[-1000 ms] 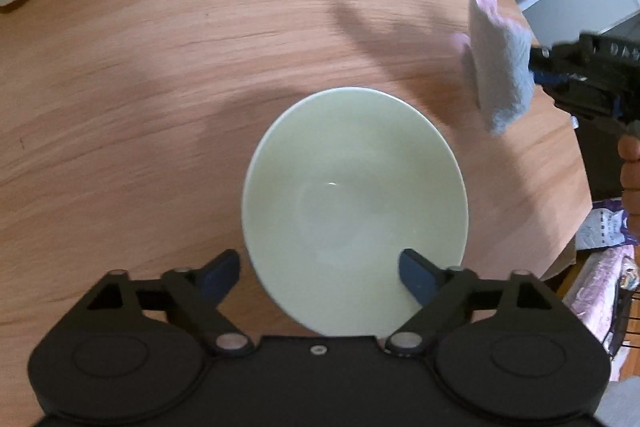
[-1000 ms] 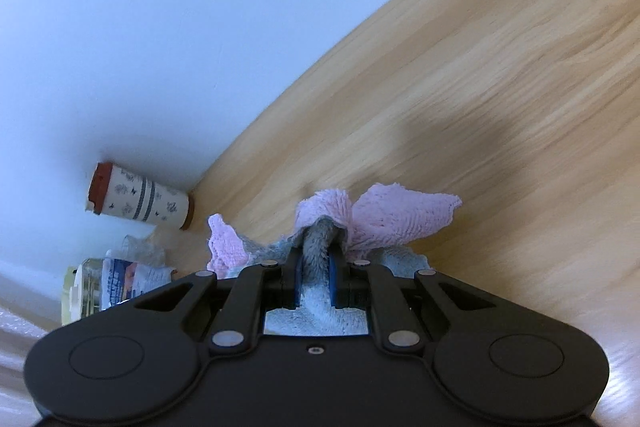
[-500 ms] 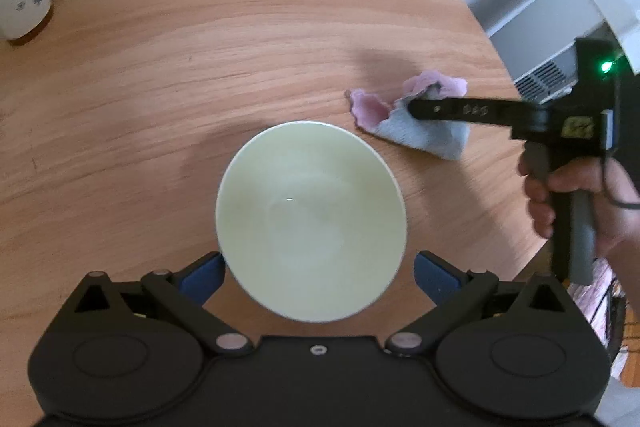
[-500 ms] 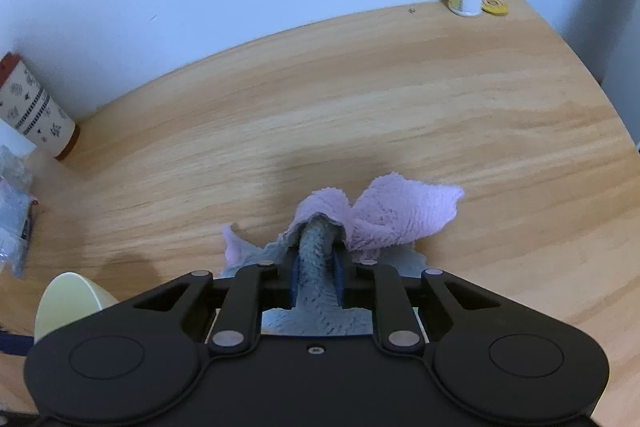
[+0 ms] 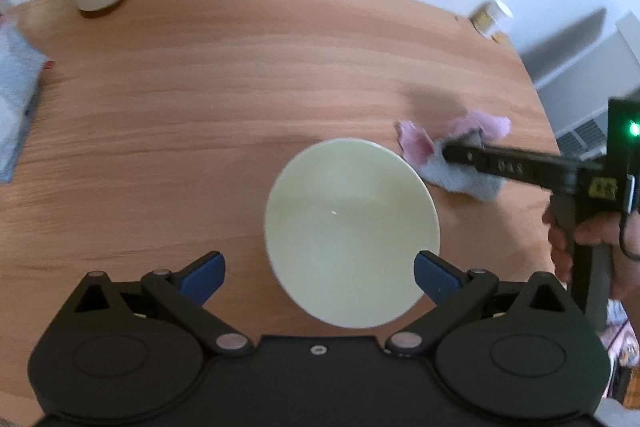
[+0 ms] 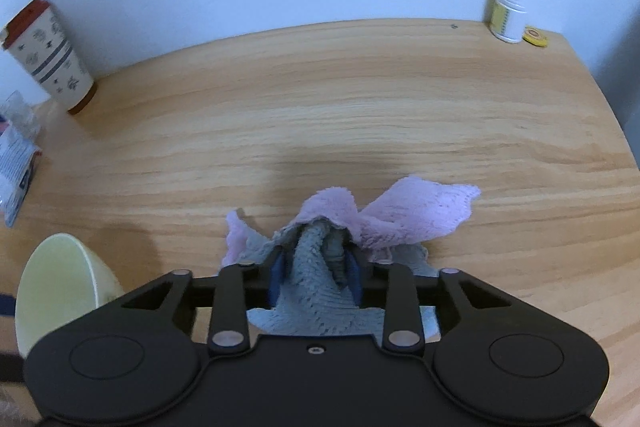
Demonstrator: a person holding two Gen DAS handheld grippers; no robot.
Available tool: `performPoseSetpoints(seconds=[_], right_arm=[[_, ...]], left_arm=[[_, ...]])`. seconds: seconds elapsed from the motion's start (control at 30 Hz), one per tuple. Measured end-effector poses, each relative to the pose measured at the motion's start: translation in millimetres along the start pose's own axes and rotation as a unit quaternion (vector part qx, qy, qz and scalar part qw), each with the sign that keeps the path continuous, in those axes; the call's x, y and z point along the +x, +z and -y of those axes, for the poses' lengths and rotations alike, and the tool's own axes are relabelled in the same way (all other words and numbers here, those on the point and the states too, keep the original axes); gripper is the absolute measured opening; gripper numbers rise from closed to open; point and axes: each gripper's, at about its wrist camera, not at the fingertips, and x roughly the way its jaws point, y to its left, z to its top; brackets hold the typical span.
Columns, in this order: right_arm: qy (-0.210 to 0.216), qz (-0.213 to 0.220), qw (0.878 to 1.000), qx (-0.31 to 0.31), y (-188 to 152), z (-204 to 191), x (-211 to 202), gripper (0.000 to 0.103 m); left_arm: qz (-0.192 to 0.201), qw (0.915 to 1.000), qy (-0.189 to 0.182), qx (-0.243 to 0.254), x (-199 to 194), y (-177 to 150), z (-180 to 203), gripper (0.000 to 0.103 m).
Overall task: Clean bowl
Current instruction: 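Set the bowl on the table and open the left tool while the right tool lowers the cloth, then open the right tool to release the cloth beside the bowl and withdraw both tools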
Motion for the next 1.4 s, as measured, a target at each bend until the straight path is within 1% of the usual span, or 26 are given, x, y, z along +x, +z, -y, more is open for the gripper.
performPoseSetpoints(seconds=[0.03, 0.1, 0.13, 0.2, 0.33, 0.4, 0.5, 0.57, 0.6, 0.67, 0.73, 0.83, 0.9, 0.93, 0.97, 1.0, 1.03, 1.07, 1.1, 1.13, 1.2, 1.3, 1.4], right_arm=[[0.001, -0.004, 1.000, 0.001, -0.7, 0.8, -0.3, 0.058], [0.005, -0.021, 1.000, 0.004, -1.5, 2.8, 0.6, 0.075], [0.009, -0.029, 1.000, 0.005, -1.4, 4.1, 2.2, 0.078], [0.014, -0.026, 1.000, 0.001, -2.9, 5.1, 0.6, 0.078], [-0.003, -0.028, 1.000, 0.009, -6.2, 6.3, -7.6, 0.080], [-0.003, -0.023, 1.000, 0.017, -10.7, 8.7, -18.3, 0.081], [-0.003, -0.010, 1.000, 0.027, -19.8, 9.2, -40.1, 0.089], [0.000, 0.003, 0.999, 0.035, -26.5, 8.3, -58.3, 0.089], [0.002, 0.013, 0.999, 0.039, -31.2, 6.3, -72.6, 0.090], [-0.001, 0.025, 0.999, 0.042, -37.7, 1.3, -91.1, 0.091], [-0.008, 0.033, 0.998, 0.044, -43.5, -6.4, -109.9, 0.092], [0.000, 0.040, 0.999, 0.036, -50.4, -22.4, -137.5, 0.093], [-0.004, 0.047, 0.998, 0.033, -58.4, -34.6, -156.8, 0.094], [-0.010, 0.052, 0.998, 0.036, -62.9, -39.3, -165.0, 0.094], [-0.015, 0.056, 0.998, 0.038, -67.2, -43.7, -172.7, 0.096], [-0.012, 0.058, 0.998, 0.038, -72.1, -49.4, -180.3, 0.100], [-0.007, 0.059, 0.998, 0.036, -77.2, -55.6, -187.8, 0.103], [-0.006, 0.058, 0.998, 0.029, -79.0, -59.8, -190.8, 0.103], [-0.016, 0.053, 0.998, 0.011, -81.2, -66.7, -193.9, 0.103], [-0.026, 0.052, 0.998, 0.001, -83.2, -71.0, -196.0, 0.103], [-0.055, 0.065, 0.996, -0.011, -89.3, -78.6, -203.8, 0.103], [-0.065, 0.072, 0.995, -0.008, -97.6, -86.5, -212.4, 0.103], [-0.074, 0.076, 0.994, -0.006, -104.4, -91.1, -217.2, 0.103]], left_arm=[[0.005, 0.9999, 0.002, -0.013, -2.0, -1.0, -1.2, 0.103], [0.007, 0.9991, -0.002, -0.041, -5.2, -4.1, -4.4, 0.103], [0.008, 0.9985, -0.006, -0.054, -6.7, -5.6, -5.9, 0.103], [0.012, 0.9972, -0.005, -0.073, -10.0, -9.6, -7.2, 0.103], [-0.002, 0.9955, -0.002, -0.095, -13.7, -18.7, -5.7, 0.103], [-0.001, 0.9954, 0.003, -0.096, -17.2, -22.2, -4.1, 0.103], [0.018, 0.9962, 0.001, -0.085, -33.8, -24.3, -1.7, 0.103], [0.046, 0.9962, -0.007, -0.074, -54.5, -23.9, 0.0, 0.103], [0.051, 0.9963, -0.007, -0.069, -59.1, -24.1, 1.3, 0.103], [0.066, 0.9971, 0.000, -0.038, -73.8, -24.9, 10.6, 0.103], [0.072, 0.9974, 0.002, 0.000, -86.8, -26.1, 23.1, 0.103], [0.070, 0.9973, -0.016, 0.018, -94.6, -28.1, 29.6, 0.103], [0.074, 0.9967, -0.008, 0.033, -99.9, -30.0, 33.2, 0.103], [0.079, 0.9959, 0.005, 0.046, -103.7, -31.9, 36.0, 0.103], [0.082, 0.9949, 0.019, 0.057, -107.4, -34.2, 38.3, 0.103], [0.084, 0.9939, 0.031, 0.065, -110.8, -36.3, 40.0, 0.103], [0.087, 0.9929, 0.044, 0.069, -115.6, -39.4, 40.6, 0.103], [0.088, 0.9925, 0.051, 0.068, -119.4, -42.2, 40.1, 0.103], [0.088, 0.9925, 0.052, 0.067, -121.5, -44.3, 39.3, 0.103], [0.087, 0.9927, 0.049, 0.067, -122.6, -46.2, 38.4, 0.103], [0.086, 0.9931, 0.042, 0.068, -123.6, -50.0, 37.5, 0.103], [0.080, 0.9938, 0.047, 0.061, -123.9, -58.8, 35.6, 0.103], [0.085, 0.9938, 0.049, 0.053, -129.2, -67.9, 32.7, 0.103]])
